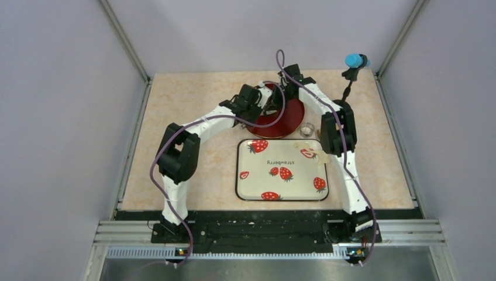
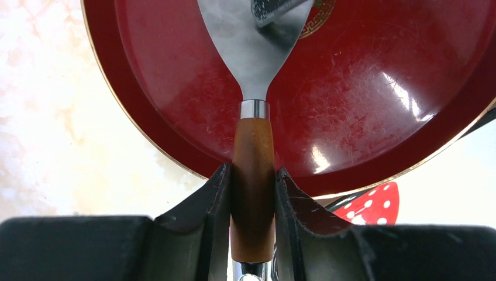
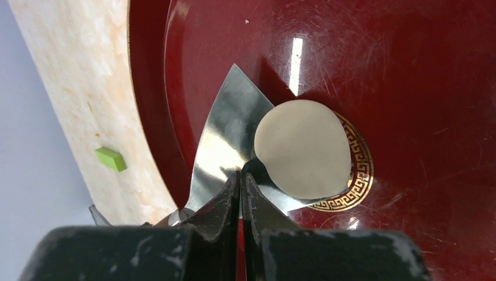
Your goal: Roll out the dumpling wrappers from the dough
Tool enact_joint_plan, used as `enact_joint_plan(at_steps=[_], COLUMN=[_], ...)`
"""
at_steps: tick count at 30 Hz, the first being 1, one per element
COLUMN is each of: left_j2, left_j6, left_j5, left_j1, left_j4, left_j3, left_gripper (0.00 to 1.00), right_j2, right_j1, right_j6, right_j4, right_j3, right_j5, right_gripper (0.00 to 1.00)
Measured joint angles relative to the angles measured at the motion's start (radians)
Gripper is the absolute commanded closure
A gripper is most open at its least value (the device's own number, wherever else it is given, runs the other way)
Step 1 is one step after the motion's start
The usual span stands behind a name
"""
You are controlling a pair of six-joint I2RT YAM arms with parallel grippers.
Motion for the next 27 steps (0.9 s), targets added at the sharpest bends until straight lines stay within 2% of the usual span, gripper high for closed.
enact_joint_plan(at_steps=[14,27], left_j2=[0.011,0.028], left_j6=[0.013,0.048], left_j5=[-0.009,-0.031], left_j1=[-0.004,-0.022], left_j4=[-0.048,-0.168], left_j3=[0.057,0.169], left_gripper=[1.00,1.00], right_j2=[0.001,0.001], right_j1=[0.016,0.016], right_j6=[-0.072,-0.080], right_j4=[-0.024,-0.047], right_j3=[0.006,0.016], right_j5=[0.110,0.124], right_gripper=[0.98,0.97])
